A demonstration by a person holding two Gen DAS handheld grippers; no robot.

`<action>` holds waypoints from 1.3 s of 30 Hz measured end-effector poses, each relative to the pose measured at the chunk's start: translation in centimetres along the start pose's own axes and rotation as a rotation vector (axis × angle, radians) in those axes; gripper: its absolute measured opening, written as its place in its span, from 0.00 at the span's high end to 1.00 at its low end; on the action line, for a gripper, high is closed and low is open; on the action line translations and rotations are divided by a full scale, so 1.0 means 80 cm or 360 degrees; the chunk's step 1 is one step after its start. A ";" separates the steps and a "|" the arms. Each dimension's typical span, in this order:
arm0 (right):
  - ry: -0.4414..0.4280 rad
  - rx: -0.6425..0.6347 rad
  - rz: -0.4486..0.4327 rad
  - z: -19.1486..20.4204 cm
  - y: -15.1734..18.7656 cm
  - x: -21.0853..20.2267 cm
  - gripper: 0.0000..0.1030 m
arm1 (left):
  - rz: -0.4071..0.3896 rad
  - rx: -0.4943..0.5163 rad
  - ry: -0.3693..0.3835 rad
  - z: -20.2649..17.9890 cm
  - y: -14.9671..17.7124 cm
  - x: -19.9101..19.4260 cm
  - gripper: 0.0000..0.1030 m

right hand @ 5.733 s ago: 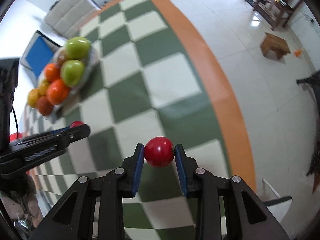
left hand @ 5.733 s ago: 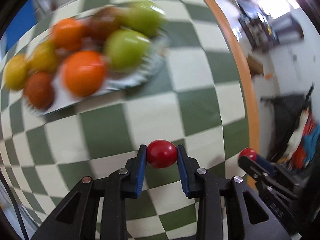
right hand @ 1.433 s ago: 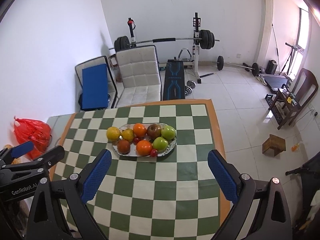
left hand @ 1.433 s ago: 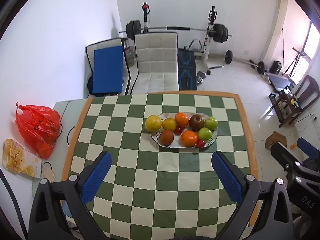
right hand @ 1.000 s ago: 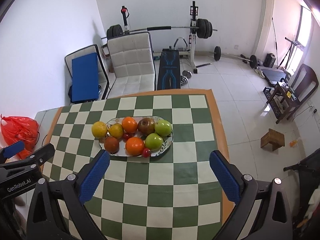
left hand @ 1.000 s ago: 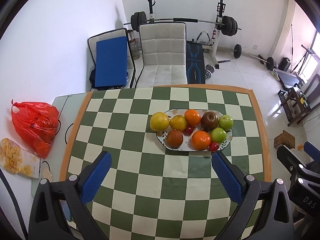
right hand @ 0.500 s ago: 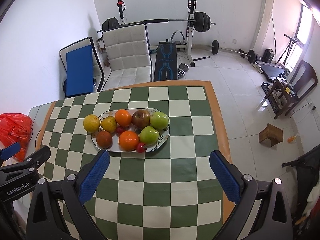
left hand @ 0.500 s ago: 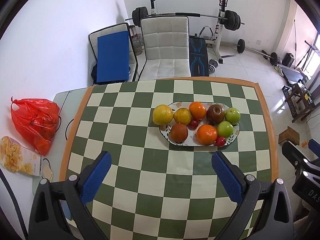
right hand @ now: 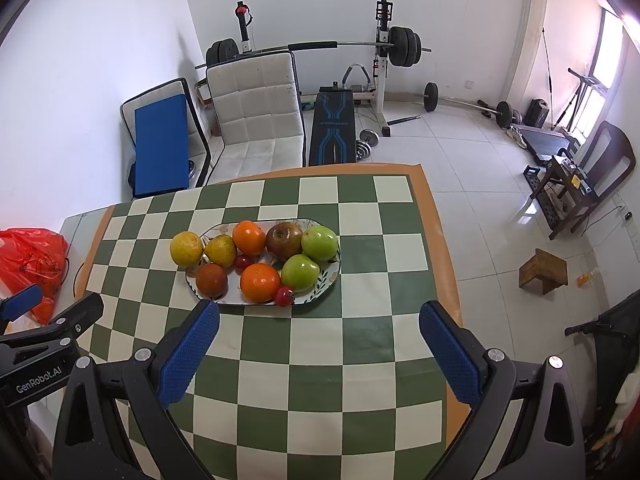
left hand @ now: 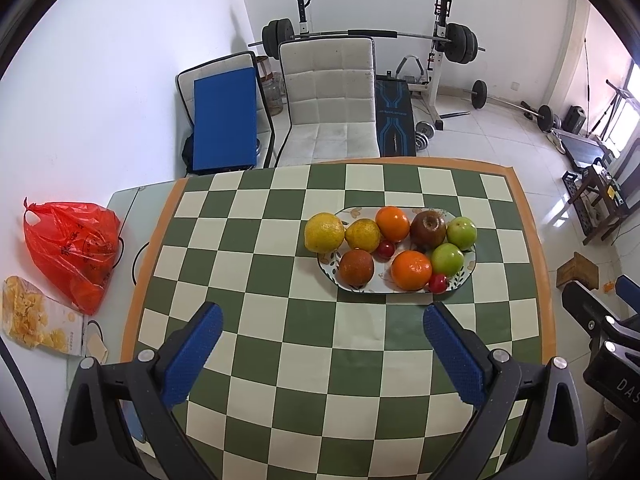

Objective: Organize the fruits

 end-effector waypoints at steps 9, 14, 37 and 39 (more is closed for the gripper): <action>0.0001 0.0004 0.0002 0.000 0.001 0.000 0.01 | 0.0002 0.0009 0.0018 -0.004 0.001 -0.005 0.00; -0.0002 -0.0001 0.0010 0.000 0.002 -0.001 0.01 | 0.0000 0.0020 0.0025 -0.006 0.002 -0.006 0.00; -0.0029 0.0018 -0.0055 -0.011 0.006 -0.045 0.01 | -0.0078 0.0073 0.0089 -0.029 0.001 -0.034 0.00; -0.0027 0.0021 -0.0061 -0.012 0.006 -0.047 0.01 | -0.0092 0.0072 0.0090 -0.029 0.000 -0.037 0.00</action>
Point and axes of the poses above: each gripper's, at about its wrist camera, not at the fingertips, and x roughly the way its jaws point, z to its left, y to its underside, the point moved 6 cm from there along x, roughly the way its jaws point, and after that the axes turned 13 degrees about y, right-handed, at the moved point
